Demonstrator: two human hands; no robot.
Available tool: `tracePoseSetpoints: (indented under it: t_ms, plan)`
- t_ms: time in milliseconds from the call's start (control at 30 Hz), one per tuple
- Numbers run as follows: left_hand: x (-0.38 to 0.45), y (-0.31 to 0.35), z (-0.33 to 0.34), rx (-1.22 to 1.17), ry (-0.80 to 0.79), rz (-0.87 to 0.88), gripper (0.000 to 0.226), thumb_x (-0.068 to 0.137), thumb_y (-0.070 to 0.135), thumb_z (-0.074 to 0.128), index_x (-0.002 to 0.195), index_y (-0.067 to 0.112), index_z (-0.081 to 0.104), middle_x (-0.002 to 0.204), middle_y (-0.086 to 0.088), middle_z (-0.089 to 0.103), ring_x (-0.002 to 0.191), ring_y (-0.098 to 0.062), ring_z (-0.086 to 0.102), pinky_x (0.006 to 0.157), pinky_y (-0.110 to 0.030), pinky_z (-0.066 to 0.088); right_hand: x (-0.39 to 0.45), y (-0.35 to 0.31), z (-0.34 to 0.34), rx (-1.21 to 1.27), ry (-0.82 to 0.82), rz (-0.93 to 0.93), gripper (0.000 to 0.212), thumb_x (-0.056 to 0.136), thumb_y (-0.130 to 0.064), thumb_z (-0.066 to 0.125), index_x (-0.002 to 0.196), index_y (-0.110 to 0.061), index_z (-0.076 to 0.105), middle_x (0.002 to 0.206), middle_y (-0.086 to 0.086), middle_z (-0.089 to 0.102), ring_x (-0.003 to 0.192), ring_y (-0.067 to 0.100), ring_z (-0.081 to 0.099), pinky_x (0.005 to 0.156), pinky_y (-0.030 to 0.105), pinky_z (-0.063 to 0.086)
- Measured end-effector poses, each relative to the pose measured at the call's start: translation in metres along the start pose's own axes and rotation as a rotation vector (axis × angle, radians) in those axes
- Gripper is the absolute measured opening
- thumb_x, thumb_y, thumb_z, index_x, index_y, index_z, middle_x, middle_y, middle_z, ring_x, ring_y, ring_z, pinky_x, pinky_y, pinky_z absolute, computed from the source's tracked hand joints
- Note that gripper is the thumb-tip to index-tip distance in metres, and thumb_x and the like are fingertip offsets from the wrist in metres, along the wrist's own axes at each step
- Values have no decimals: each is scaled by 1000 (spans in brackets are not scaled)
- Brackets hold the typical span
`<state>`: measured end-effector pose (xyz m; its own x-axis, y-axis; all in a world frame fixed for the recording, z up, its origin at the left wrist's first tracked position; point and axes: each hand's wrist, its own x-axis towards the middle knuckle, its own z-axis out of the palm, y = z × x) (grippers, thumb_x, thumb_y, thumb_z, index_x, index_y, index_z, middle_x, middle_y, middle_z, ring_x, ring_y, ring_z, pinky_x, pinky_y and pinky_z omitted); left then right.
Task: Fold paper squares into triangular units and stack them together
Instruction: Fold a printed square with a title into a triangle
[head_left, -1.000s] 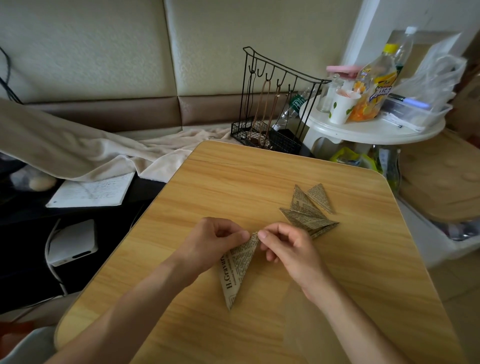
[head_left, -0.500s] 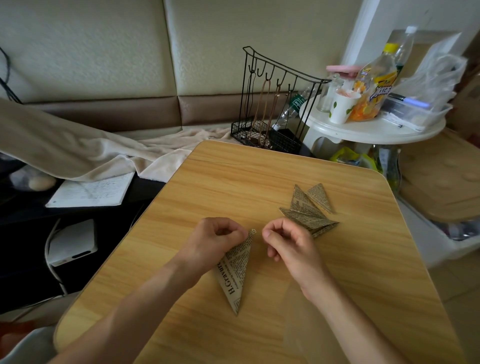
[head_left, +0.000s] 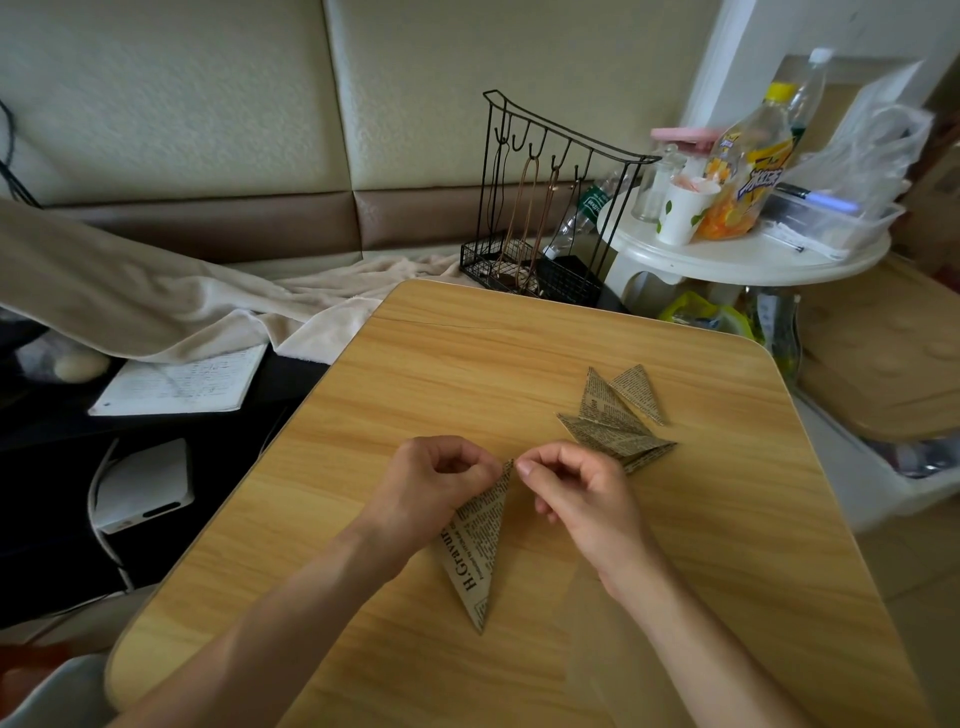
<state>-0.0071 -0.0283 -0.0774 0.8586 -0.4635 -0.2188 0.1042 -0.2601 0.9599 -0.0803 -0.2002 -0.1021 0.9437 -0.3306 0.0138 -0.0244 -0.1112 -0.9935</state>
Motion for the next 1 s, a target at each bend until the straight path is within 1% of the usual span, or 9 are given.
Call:
tracePoseSetpoints:
  t_ms: [167,300,467,633,733,833,933,1000]
  plan:
    - [1,-1,0,-2,-16,-5,9,91,25,76,86,19,80,89,-10,76,73,-11,69,68,-25,55,0,-1,1,-4,2,10,6,94,-12,73,91,-10,78,68,1,63,61,9,56,53,22,44]
    - [2,-2,1,-1,-44,-5,8,91,24,76,88,18,80,88,-9,77,73,-10,69,66,-22,55,-1,-2,1,5,0,20,6,94,-13,74,91,-11,78,70,2,65,62,8,57,54,21,45]
    - [2,-3,1,2,-64,2,7,92,24,75,88,19,79,89,-11,76,74,-12,69,67,-24,56,-2,-3,2,6,-21,12,6,94,-13,73,90,-11,78,70,-1,65,62,6,57,55,18,45]
    - [1,-2,1,38,-62,12,10,91,24,76,89,15,78,92,-19,74,75,-20,64,72,-37,51,-1,-3,1,4,-68,-27,7,95,-7,70,90,-6,75,71,-3,65,62,5,57,57,15,45]
    - [1,0,2,59,-55,16,10,90,23,77,90,13,79,90,-17,76,76,-21,66,74,-41,53,-1,-2,0,-8,-94,-36,7,96,-6,70,89,-5,73,68,-7,65,63,4,56,58,14,44]
    - [0,1,2,75,-55,19,10,89,23,78,90,13,80,88,-13,77,79,-23,71,81,-49,58,-1,-1,0,-15,-103,-36,9,96,-5,69,88,-6,72,66,-9,63,62,4,56,58,14,44]
    - [0,2,2,87,-59,26,10,88,24,80,90,14,81,87,-10,78,89,-32,74,84,-50,58,-1,-2,1,-37,-83,-37,12,95,-5,69,85,-9,72,66,-7,62,62,5,55,57,16,44]
    - [-1,1,2,99,-68,34,8,88,25,80,89,17,81,86,-9,78,87,-33,74,82,-49,59,0,-1,2,-53,-42,-28,17,95,-4,68,81,-11,71,68,-4,62,62,7,55,56,18,44]
